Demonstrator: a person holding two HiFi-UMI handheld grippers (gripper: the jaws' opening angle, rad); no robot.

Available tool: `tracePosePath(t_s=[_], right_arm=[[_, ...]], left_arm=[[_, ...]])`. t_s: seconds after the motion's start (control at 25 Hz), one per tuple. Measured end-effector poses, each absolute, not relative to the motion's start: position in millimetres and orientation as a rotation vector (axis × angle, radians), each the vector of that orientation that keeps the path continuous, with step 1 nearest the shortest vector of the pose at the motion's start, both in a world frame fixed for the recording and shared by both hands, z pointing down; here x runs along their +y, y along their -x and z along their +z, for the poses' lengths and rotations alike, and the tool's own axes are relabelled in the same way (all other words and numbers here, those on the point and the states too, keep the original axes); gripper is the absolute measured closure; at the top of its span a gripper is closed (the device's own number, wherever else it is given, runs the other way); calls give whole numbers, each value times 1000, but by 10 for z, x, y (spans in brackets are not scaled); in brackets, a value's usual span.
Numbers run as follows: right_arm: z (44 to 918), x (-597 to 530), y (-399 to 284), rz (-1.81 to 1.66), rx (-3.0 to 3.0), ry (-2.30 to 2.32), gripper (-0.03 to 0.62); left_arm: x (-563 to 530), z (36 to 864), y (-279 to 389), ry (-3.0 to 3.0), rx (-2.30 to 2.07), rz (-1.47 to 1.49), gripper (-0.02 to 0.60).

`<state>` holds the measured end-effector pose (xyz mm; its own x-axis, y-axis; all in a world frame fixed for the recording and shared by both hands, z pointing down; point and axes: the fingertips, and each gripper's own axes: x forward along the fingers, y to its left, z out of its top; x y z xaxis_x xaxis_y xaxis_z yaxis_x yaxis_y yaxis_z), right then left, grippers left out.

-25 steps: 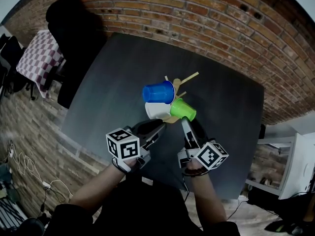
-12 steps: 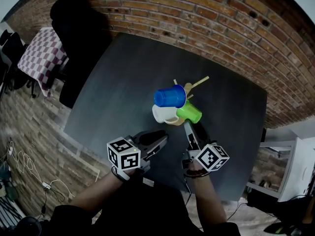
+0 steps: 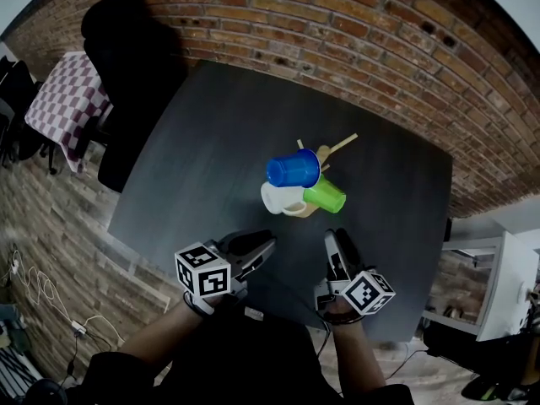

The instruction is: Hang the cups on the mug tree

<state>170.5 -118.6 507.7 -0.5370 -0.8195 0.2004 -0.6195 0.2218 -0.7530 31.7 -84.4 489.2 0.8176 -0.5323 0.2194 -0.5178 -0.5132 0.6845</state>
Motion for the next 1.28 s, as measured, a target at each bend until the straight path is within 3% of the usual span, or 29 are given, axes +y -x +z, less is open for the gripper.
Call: tracePosePath(t_s=[0.16, 0.32, 0.48, 1.28], right_arm=[[5048, -944, -1540, -1257, 2276, 1307, 371], [4973, -720, -1234, -1209, 2421, 1273, 475], [4897, -526, -917, -1087, 2662, 1276, 521], [4771, -356, -181, -903, 2898, 1293, 534]], left_arm=[[-699, 4969, -222, -2252, -804, 90, 500], [-572, 4967, -159, -2292, -835, 159, 500], [-491, 4893, -124, -2318, -831, 173, 500], [-144, 4765, 20, -2359, -696, 93, 500]])
